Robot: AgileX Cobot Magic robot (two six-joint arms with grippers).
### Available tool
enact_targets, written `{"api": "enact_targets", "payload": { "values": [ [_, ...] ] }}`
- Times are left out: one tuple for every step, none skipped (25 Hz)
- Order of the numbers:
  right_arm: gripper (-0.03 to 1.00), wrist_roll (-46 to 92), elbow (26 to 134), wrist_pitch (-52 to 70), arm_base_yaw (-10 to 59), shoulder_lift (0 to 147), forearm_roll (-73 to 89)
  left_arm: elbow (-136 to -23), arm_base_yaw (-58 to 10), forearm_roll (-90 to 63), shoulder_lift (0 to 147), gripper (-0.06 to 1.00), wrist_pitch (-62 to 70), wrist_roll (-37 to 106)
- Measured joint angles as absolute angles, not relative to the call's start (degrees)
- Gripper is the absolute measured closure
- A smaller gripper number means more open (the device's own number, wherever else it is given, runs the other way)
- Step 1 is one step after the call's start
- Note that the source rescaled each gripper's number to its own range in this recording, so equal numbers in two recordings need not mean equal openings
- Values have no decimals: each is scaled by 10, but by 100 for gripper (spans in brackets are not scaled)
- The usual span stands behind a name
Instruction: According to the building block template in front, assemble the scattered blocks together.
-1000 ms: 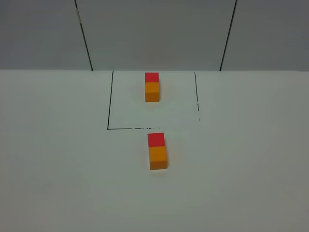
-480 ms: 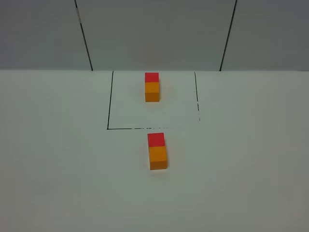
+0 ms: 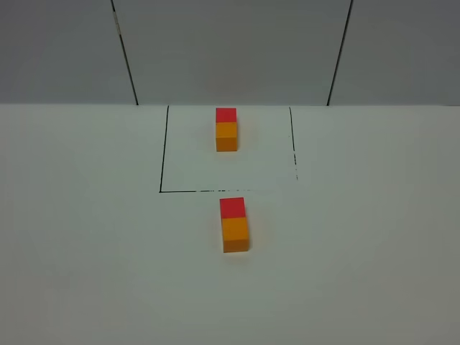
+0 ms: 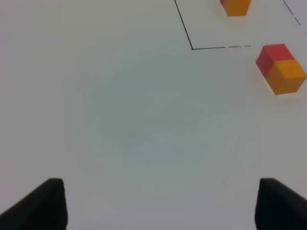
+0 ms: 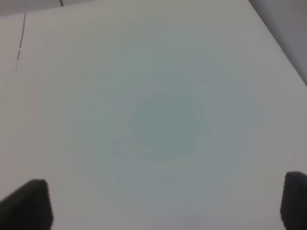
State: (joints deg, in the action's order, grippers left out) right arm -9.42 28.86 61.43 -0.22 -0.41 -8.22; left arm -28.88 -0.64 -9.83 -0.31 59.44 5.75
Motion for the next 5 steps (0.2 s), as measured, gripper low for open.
{"api": "enact_targets", "payload": {
  "values": [
    [7, -94, 289, 614, -2, -4, -82, -289, -6, -98, -3, 27, 594, 58],
    [7, -94, 289, 614, -2, -4, -82, -289, -6, -98, -3, 27, 594, 58],
    [8, -94, 289, 614, -2, -4, -82, -289, -6, -98, -3, 27, 594, 58],
    [8, -94, 289, 614, -2, -4, -82, -289, -6, -98, -3, 27, 594, 58],
    [8, -94, 289, 614, -2, -4, -82, -289, -6, -98, -3, 27, 594, 58]
  ]
}}
